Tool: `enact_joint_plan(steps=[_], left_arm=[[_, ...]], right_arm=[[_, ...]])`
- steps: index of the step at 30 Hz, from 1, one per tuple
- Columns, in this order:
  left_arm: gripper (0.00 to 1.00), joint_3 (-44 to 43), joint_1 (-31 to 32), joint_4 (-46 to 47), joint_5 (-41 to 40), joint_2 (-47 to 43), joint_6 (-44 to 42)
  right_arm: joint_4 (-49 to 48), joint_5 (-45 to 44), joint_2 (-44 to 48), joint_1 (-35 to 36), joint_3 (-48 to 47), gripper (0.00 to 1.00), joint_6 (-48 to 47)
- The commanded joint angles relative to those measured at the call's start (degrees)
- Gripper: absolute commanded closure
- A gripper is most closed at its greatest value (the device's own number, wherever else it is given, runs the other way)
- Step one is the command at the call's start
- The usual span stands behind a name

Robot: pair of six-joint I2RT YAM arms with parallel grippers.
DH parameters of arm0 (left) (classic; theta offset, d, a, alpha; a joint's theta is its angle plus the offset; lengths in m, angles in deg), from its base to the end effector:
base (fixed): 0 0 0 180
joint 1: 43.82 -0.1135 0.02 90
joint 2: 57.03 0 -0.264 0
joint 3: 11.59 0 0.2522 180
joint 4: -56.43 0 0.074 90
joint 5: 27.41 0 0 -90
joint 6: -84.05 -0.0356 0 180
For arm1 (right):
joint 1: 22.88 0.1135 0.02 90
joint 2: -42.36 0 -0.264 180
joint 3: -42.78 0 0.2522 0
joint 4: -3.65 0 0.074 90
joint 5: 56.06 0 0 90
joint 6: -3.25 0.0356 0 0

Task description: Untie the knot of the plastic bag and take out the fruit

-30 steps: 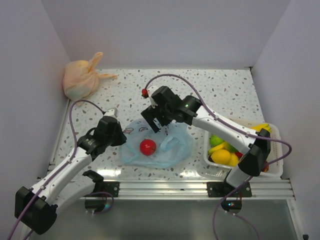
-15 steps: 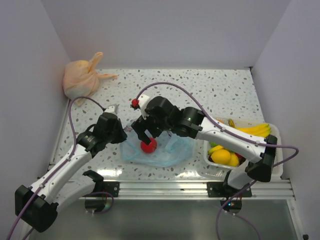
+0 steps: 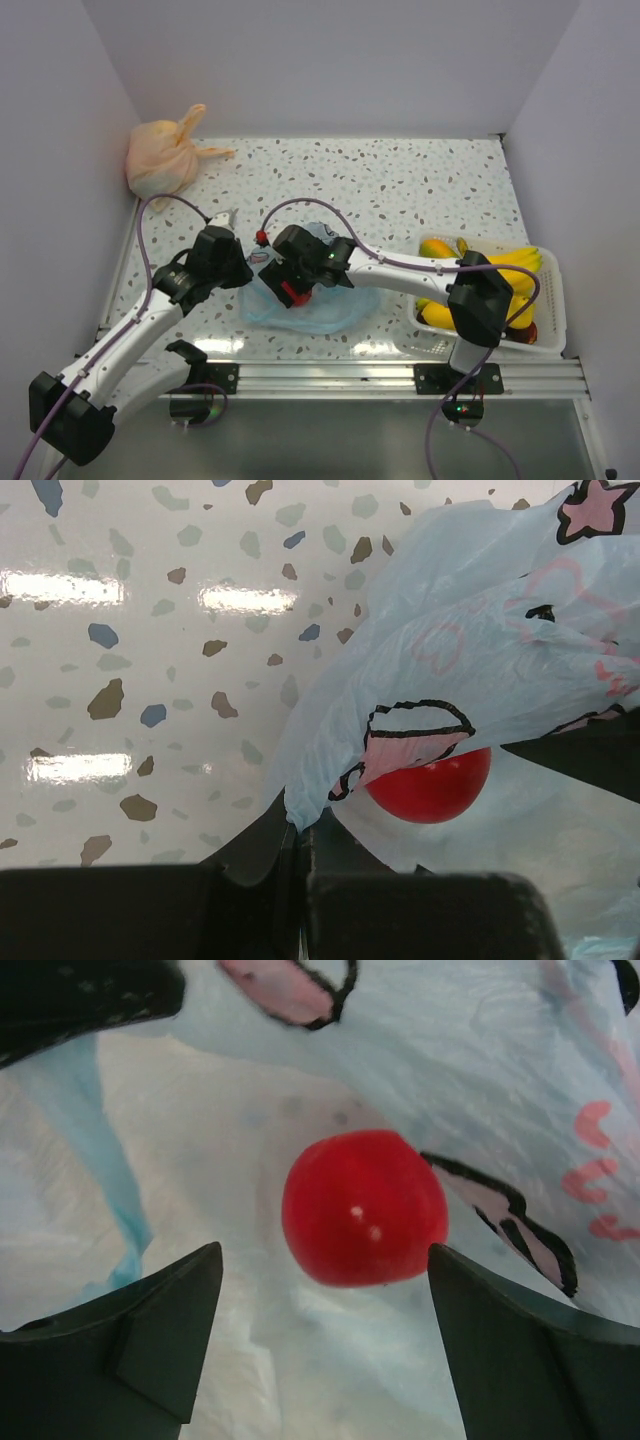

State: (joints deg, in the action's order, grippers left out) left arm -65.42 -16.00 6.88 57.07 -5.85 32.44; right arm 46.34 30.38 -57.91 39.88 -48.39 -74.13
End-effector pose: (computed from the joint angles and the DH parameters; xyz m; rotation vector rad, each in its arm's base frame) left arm 0.1619 -0.0815 0.2509 -0.2696 2.4132 -0.4256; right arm 0.1777 0.3403 0.2473 -1.0500 2.3090 0.4748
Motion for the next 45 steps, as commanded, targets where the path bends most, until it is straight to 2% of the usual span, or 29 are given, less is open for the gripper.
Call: enact_joint_plan(steps=[1, 6, 10, 13, 14, 15, 18, 26, 29, 31, 37, 41, 43, 45], left_arm=[[1.00, -1.3, -0.1, -0.5, 0.3, -1.0, -0.4], [1.00, -0.6, -0.1, -0.2, 0.1, -1.2, -0.4], [1.00, -0.4, -0.1, -0.2, 0.1, -1.0, -0.4], [1.00, -0.6, -0.1, -0.2, -0.4, -1.2, -0.4], [1.00, -0.7, -0.1, -0.3, -0.5, -1.3, -0.6], [1.00, -0.7, -0.1, -0.6, -0.6, -1.3, -0.6], [1.00, -1.0, -0.1, -0.7, -1.2, -1.3, -0.9], [1.00, -4.5, -0.1, -2.4, -3.4, 1.1, -1.2], [1.00, -6.2, -0.1, -3.7, -4.7, 2.0, -1.8], [1.00, -6.9, -0.1, -4.0, -5.9, 2.2, -2.4], [1.00, -6.9, -0.3, -5.6, -8.1, 2.2, -2.9], [1.00, -6.9, -0.5, -6.0, -8.5, 2.0, -3.2], [1.00, -7.1, -0.8, -6.1, -9.0, 2.1, -3.5], [1.00, -7.6, -1.0, -6.6, -9.2, 2.3, -3.8]], right_arm=[[-6.9, -1.7, -1.8, -1.4, 1.6, 0.11, 0.7], [-10.5, -2.2, -4.8, -1.5, 3.0, 0.07, 0.9], [-13.2, -1.2, -5.1, -1.5, 5.1, 0.14, 1.0], [-14.2, -0.8, -2.5, -1.5, 6.5, 0.40, 1.1], [-14.2, -0.8, -1.2, -1.6, 6.7, 0.57, 0.9], [-13.9, -0.6, 0.1, -1.5, 6.7, 0.66, 0.9], [-10.4, 0.6, 5.4, -1.5, 5.3, 0.86, 0.4], [2.9, 7.2, 17.5, -1.7, -4.4, 0.91, -3.0], [9.5, 0.2, 21.5, -1.9, -7.1, 0.94, -3.0], [12.8, -7.6, 24.9, -3.0, -7.1, 0.98, -1.9], [22.2, -19.7, 37.1, -15.6, -1.1, 1.00, 4.9], [30.6, -25.5, 41.2, -26.3, 1.1, 1.00, 9.0], [32.6, -26.4, 42.6, -30.0, 3.9, 1.00, 10.1], [35.0, -23.9, 42.9, -37.2, 7.2, 0.99, 10.8]])
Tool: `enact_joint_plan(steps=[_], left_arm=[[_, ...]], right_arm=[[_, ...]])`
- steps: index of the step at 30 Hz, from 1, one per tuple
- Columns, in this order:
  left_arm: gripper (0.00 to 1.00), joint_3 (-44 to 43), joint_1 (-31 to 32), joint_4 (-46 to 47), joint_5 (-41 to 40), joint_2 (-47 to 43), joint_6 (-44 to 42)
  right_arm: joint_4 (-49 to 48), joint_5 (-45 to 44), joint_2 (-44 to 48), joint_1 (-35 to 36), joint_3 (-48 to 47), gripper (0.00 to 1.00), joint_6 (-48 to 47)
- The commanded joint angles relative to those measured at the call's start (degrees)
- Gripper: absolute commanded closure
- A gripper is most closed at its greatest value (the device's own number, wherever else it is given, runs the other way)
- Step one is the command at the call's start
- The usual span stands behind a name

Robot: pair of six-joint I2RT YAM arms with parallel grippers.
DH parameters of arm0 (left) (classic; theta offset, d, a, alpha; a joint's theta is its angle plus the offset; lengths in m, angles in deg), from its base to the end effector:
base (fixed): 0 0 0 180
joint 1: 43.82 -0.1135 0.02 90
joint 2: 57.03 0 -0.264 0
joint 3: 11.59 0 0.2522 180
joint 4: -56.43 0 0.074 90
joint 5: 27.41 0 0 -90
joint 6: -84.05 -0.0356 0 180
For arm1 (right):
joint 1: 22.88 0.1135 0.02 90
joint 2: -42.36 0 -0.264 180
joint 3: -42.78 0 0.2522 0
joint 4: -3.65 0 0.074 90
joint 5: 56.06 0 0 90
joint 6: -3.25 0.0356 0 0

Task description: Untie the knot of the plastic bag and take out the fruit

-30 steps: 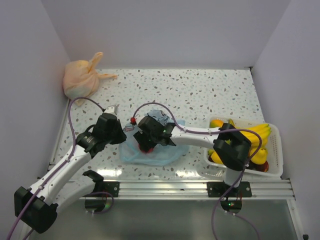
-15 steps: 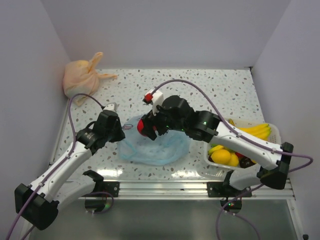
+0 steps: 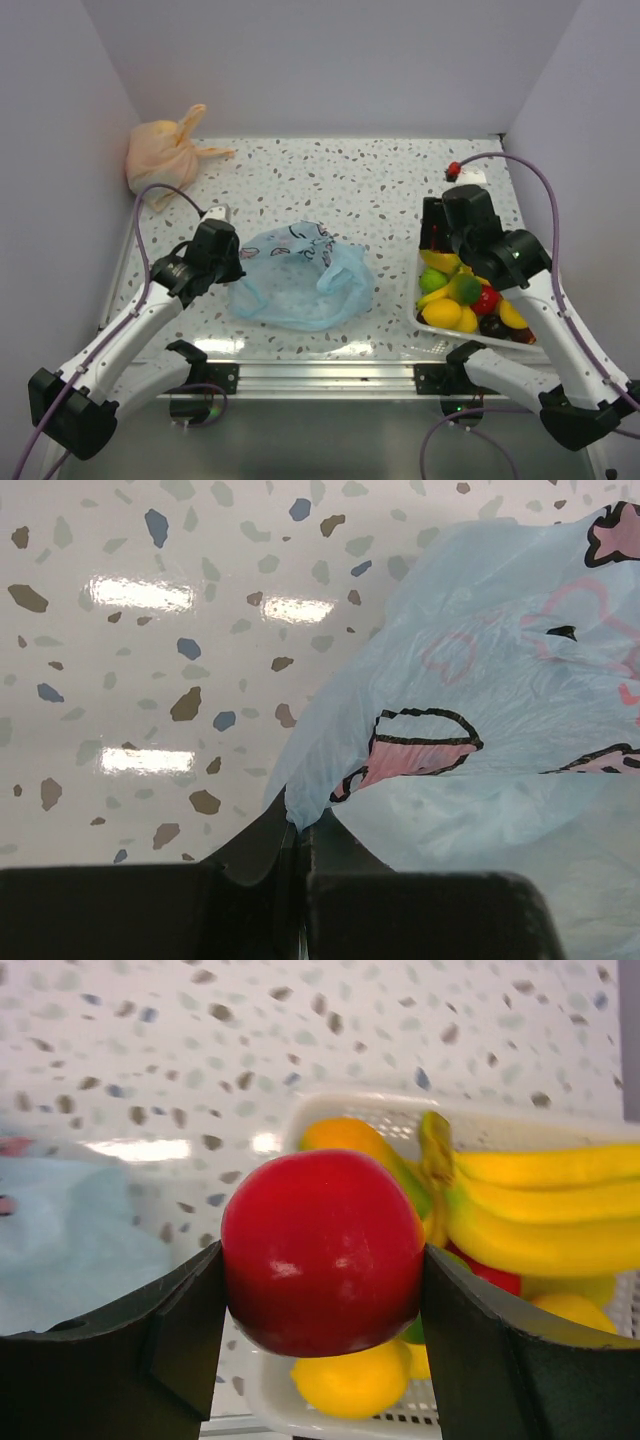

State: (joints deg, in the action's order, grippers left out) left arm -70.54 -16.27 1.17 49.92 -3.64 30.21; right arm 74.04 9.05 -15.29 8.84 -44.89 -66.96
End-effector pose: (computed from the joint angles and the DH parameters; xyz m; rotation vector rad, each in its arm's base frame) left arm 0.1667 -0.0781 0.2669 -0.2802 2.4079 -0.2407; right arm 0.1594 0.0809 0.3939 -0.0053 2.1988 0.0047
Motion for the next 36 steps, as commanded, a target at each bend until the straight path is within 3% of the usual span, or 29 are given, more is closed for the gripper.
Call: enact_joint_plan(steps=[1, 5, 8, 13, 16, 17, 20, 25, 36], left_arm=[[1.00, -2.6, -0.9, -1.2, -2.4, 0.3, -1.9], [1.00, -3.6, -1.2, -3.2, -3.2, 0.3, -2.3], [1.00, -4.0, -1.2, -3.9, -3.8, -0.8, -2.4], [1.00, -4.3, -1.2, -4.4, -3.8, -2.5, -2.3], [1.00, -4.5, -1.2, -4.9, -4.4, -3.4, -2.2], [1.00, -4.6, -1.2, -5.3, -4.8, -3.5, -2.1], [1.00, -4.9, -1.2, -5.9, -6.0, -4.2, -1.9], [0.97, -5.2, -1.2, -6.8, -6.8, -6.4, -0.9], [0.60, -5.5, -1.2, -12.1, -9.0, -17.9, 3.0]], right_arm=[[7.5, -1.0, 0.3, -8.4, 4.9, 0.98, 3.7], [6.4, 5.9, 0.7, -18.1, 10.1, 0.96, 3.4], [4.6, 14.3, 0.6, -19.5, 12.3, 0.90, 3.1], [4.6, 19.6, -0.8, -19.4, 14.9, 0.78, 4.0], [4.6, 20.7, -0.6, -19.5, 16.2, 0.41, 4.0], [4.9, 21.7, -0.5, -19.5, 16.3, 0.20, 3.6], [6.4, 22.2, 0.3, -19.4, 15.6, 0.01, 2.7], [8.8, 22.3, 2.8, -19.5, 10.0, 0.01, 1.6], [4.7, 13.9, 19.3, -19.5, -2.9, 0.01, -1.5]])
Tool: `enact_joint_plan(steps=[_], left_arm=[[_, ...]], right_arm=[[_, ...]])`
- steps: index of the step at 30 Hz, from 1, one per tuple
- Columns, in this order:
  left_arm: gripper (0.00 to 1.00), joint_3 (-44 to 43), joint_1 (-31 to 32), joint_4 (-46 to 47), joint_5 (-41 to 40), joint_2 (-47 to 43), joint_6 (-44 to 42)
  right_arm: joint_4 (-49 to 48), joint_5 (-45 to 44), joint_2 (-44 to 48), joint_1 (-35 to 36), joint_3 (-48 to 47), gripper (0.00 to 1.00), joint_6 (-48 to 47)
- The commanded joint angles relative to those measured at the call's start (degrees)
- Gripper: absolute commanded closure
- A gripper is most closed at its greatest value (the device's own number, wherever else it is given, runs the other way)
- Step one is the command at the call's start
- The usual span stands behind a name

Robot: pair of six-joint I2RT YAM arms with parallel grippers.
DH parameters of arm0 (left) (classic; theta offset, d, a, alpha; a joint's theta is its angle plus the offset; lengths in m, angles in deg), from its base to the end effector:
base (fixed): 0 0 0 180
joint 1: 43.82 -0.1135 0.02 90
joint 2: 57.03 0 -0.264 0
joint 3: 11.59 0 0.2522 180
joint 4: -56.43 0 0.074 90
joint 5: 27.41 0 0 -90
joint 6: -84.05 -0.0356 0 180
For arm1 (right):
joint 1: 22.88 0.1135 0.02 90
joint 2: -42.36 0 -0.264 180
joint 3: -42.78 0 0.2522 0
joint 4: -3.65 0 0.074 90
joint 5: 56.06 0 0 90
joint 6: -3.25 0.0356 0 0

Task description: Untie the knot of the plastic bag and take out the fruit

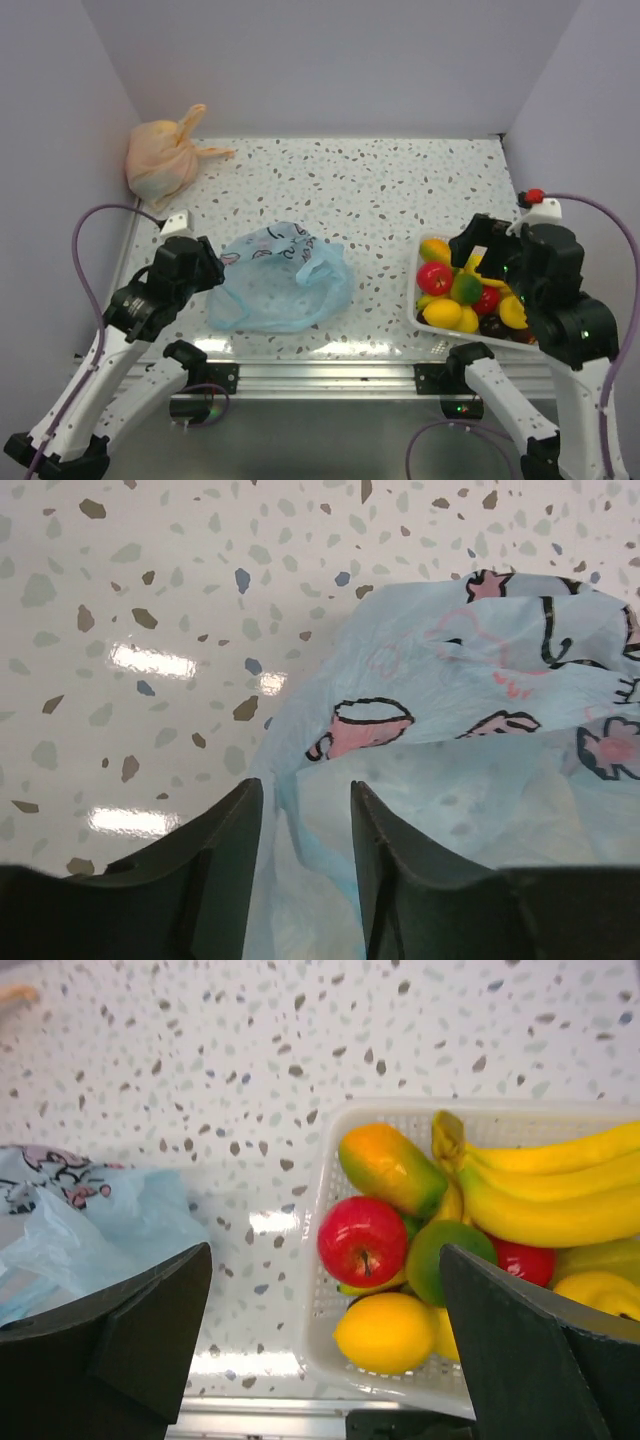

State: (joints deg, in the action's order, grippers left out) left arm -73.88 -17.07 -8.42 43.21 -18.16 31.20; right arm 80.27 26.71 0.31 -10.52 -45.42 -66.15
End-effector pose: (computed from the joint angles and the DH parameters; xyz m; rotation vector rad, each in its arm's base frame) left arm 0.1183 -0.0464 0.3082 -0.3760 2.2218 -0.2109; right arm 0.0917 0.0155 0.4168 0.2270 2.0929 0.2139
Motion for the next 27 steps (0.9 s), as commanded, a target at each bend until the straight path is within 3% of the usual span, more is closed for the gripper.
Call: enact_joint_plan(steps=[1, 4, 5, 8, 10, 27], left_arm=[[0.52, -2.2, -0.4, -3.1, -2.5, -4.5, 2.2], [0.39, -2.4, -0.4, -3.9, -3.5, -8.6, 2.6], [0.27, -3.1, -0.4, -4.0, -3.6, -9.6, 2.8], [0.07, -5.2, -0.4, -4.1, -5.1, -13.6, 3.0], [0.00, -6.5, -0.4, -3.9, -6.9, -15.9, 2.7], [0.00, -15.5, -0.4, -4.4, -14.5, -25.3, -0.8]], right_arm=[[-2.7, -5.2, 5.4, -0.1, -2.2, 0.01, -3.0], [-4.2, -7.0, 11.7, -0.1, -0.5, 0.01, -3.6], [-4.7, -7.4, 13.4, -0.1, -0.1, 0.01, -3.7], [-5.4, -7.9, 19.0, -0.1, 1.6, 0.01, -4.0], [-5.8, -7.7, 23.1, -0.1, 2.8, 0.01, -4.7], [-1.2, -6.0, 37.4, -0.1, 3.8, 0.01, -9.1]])
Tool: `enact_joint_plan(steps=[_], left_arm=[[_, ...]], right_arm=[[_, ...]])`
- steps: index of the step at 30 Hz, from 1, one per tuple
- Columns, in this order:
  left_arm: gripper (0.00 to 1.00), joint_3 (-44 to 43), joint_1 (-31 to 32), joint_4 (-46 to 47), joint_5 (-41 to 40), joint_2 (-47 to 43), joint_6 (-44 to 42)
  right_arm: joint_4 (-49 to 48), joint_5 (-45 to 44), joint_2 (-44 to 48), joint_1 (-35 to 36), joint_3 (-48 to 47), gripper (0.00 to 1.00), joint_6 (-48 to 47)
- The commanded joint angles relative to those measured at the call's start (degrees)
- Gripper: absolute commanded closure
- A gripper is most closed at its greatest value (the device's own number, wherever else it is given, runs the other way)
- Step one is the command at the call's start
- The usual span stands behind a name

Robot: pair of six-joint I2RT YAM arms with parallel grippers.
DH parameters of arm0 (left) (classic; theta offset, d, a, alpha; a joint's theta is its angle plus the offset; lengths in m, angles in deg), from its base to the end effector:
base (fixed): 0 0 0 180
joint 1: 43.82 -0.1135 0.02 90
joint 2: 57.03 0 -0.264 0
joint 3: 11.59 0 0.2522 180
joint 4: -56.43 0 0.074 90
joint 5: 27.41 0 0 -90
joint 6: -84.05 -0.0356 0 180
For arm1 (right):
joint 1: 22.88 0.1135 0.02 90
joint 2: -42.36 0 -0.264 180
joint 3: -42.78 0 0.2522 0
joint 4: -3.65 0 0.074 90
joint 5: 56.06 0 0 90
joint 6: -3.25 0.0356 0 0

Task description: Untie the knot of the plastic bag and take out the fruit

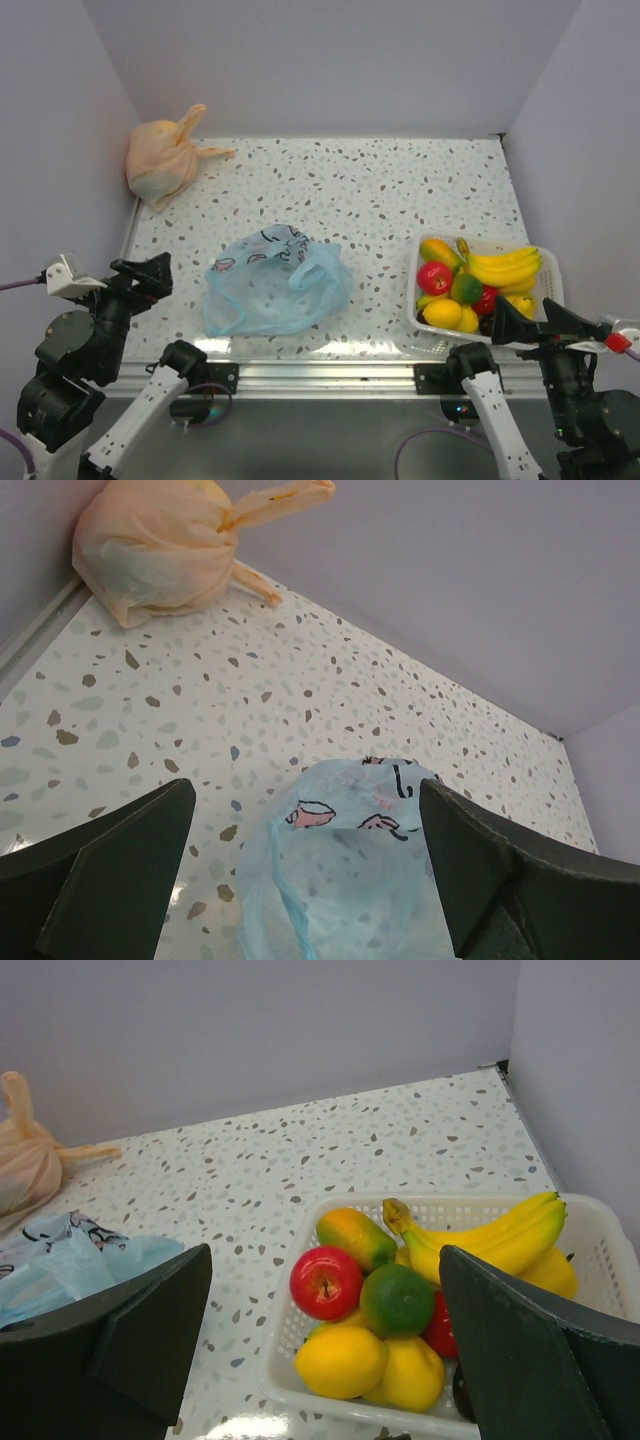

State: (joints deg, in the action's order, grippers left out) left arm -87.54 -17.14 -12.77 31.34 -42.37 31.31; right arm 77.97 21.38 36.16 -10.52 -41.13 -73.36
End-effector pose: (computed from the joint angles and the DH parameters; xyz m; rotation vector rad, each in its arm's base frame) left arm -0.0014 0.0214 0.3871 -0.5535 1.6098 -0.3701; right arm -0.0767 -0.0247 0.3949 0.1894 1.5043 0.1945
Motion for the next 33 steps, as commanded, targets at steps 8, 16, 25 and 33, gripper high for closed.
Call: enact_joint_plan(steps=[8, 16, 25, 33], left_arm=[[0.00, -1.3, -0.3, 0.0, -4.5, -4.2, 1.0], [0.00, 0.2, -0.3, -0.4, -6.1, -5.7, 3.3], [0.00, 1.9, -0.3, 0.1, -6.5, -6.1, 4.9], [0.00, 3.0, -0.3, 1.2, -6.6, -6.4, 5.4]], right_arm=[[4.0, -3.1, 3.1, -0.1, -2.1, 0.01, -2.1], [5.1, -4.8, 4.9, -0.1, -2.4, 0.01, -2.6], [5.5, -4.8, 5.5, -0.1, -2.1, 0.01, -2.1], [5.1, -4.7, 5.1, -0.1, -1.9, 0.01, -2.4]])
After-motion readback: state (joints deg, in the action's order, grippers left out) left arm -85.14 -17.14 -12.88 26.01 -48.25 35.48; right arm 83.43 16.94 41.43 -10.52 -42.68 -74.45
